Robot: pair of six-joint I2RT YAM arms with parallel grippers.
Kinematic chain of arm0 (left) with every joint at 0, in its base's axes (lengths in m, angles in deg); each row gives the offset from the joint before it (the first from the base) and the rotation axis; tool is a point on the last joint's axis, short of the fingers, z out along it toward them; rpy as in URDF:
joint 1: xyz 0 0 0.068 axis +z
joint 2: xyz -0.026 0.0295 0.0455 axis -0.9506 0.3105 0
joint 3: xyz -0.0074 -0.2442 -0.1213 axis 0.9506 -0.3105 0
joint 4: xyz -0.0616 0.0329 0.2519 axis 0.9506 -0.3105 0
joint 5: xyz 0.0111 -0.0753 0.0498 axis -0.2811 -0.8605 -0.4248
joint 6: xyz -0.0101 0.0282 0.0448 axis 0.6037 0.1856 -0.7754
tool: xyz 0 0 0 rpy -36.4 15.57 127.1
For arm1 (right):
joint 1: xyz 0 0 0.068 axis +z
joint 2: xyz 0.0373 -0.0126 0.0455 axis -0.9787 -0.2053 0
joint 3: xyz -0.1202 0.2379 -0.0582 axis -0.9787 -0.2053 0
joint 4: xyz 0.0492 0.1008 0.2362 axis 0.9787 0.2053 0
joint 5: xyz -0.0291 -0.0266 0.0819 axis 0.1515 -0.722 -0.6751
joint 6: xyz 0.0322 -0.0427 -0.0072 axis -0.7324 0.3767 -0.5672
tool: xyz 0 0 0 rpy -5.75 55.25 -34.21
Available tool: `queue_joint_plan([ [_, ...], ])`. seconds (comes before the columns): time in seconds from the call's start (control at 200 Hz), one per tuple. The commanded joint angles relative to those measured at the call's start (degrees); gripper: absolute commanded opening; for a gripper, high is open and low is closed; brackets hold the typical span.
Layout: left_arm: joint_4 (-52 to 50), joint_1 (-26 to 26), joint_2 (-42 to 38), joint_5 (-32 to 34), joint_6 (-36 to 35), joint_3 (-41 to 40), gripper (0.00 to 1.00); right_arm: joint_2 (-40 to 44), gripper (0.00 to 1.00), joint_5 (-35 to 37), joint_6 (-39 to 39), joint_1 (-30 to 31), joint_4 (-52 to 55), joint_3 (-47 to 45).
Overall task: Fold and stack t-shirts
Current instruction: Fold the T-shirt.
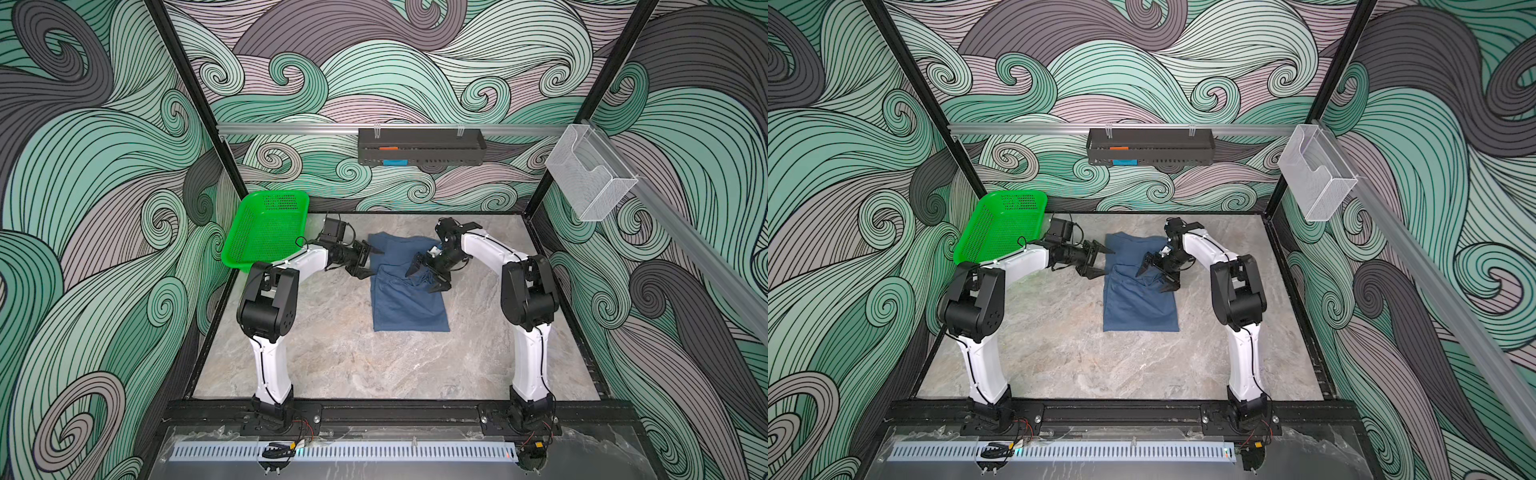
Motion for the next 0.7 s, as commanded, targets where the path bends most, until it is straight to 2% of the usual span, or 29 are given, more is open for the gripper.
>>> queue_joint_plan([
  [0.0,-1.37,0.04,-0.65,-1.15,-1.53,-0.77,0.72,-3.27,0.98,-1.79,-2.07,0.82,0.71,2.37],
  [0.3,-1.82,0.04,-0.03,-1.83,-2.32,-0.87,0.72,-8.15,0.98,-3.15,-5.42,1.42,0.23,9.85],
  [0.695,-1.31,0.04,-0.49,-2.27,-3.33,-4.98,0.71,-14.52,0.98,-3.64,-8.03,0.41,0.27,19.65],
])
